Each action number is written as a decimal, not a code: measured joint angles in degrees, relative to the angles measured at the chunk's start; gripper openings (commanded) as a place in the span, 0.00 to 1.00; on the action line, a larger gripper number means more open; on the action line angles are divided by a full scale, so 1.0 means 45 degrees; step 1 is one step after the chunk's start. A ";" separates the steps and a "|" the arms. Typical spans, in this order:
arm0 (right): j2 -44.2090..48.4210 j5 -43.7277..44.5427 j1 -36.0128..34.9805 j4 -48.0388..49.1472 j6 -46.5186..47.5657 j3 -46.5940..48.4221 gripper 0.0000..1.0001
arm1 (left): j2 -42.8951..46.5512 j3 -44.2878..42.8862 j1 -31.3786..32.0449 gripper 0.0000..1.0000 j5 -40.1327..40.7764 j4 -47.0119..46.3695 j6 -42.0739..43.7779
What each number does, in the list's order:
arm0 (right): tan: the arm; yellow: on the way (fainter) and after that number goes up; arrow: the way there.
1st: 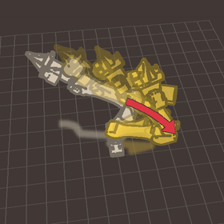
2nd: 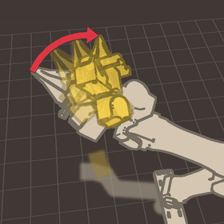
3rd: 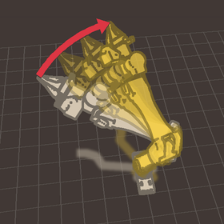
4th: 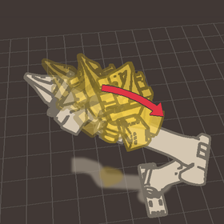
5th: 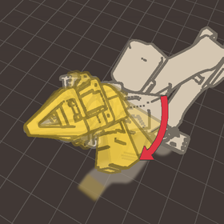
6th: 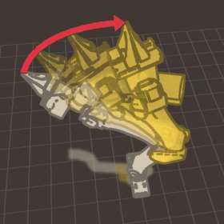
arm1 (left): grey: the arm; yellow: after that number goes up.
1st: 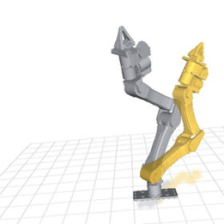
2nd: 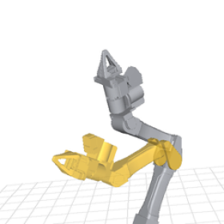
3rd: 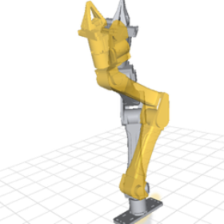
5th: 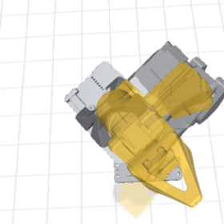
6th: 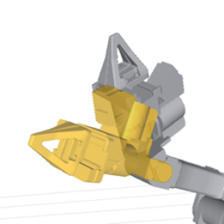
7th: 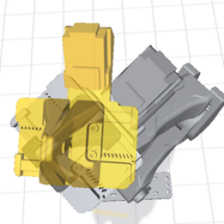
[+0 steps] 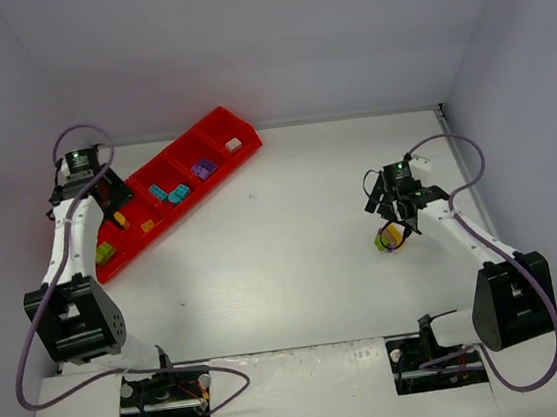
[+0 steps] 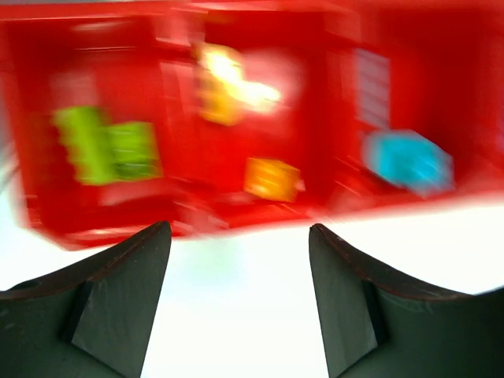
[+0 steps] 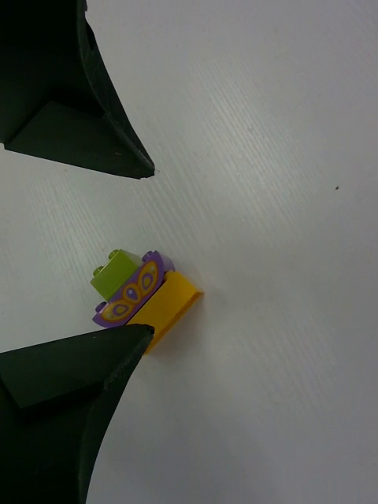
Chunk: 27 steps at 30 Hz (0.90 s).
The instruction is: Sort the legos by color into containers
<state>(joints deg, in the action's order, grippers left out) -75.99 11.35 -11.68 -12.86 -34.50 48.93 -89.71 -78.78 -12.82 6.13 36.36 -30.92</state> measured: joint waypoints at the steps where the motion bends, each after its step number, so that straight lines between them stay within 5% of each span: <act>1: -0.0005 0.0087 0.0005 -0.0165 -0.0223 -0.0073 0.70 | 0.0325 0.0000 0.0554 0.64 -0.0209 -0.0058 0.0024; 11: -0.0646 0.0282 0.0112 -0.0729 -0.2084 -0.1151 0.70 | 0.1802 0.0782 0.5221 0.64 -0.2574 -0.0044 0.0078; 27: -0.1749 0.0311 0.0029 -0.0554 -0.4022 -0.1001 0.60 | 0.2030 0.2035 0.5610 0.64 -0.3225 0.0175 0.0058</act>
<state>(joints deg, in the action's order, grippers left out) -83.85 12.75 -11.55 -15.35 -52.60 44.42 -80.58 -69.63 12.43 -8.38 37.15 -30.65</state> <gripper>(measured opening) 0.632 0.643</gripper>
